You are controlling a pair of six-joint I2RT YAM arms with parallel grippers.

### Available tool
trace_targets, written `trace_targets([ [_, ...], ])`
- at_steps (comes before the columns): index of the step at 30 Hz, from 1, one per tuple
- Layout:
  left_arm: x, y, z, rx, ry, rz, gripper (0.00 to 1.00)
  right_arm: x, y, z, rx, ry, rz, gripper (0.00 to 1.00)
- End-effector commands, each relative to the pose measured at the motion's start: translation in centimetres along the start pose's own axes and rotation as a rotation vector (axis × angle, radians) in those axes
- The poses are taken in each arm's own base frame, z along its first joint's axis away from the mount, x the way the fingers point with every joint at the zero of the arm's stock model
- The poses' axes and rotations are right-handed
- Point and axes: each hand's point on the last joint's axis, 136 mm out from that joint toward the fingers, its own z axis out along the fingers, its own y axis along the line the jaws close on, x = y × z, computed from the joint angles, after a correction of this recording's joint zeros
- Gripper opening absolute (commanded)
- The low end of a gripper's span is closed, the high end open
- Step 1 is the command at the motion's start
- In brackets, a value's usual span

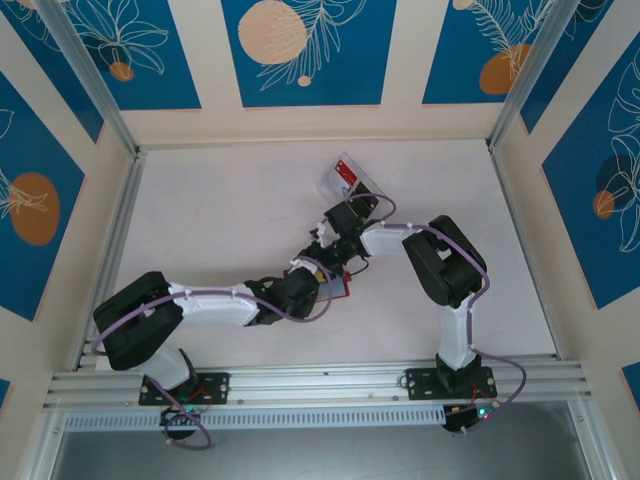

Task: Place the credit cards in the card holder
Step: Flip over the card slot in the card holder.

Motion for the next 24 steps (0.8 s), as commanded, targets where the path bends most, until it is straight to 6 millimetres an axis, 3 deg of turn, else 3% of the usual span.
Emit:
trace_targets([
  [1,0.7,1.2,0.3,-0.078,0.003,0.022,0.53,0.7,-2.4,0.2,0.076,0.010,0.061,0.53],
  [12,0.5,1.7,-0.2,-0.103,-0.012,0.012,0.52,-0.5,0.2,-3.6,0.101,-0.075,-0.053,0.64],
  [24,-0.1,1.7,0.1,-0.125,-0.010,0.009,0.52,0.3,1.5,-5.6,0.087,-0.105,-0.115,0.69],
])
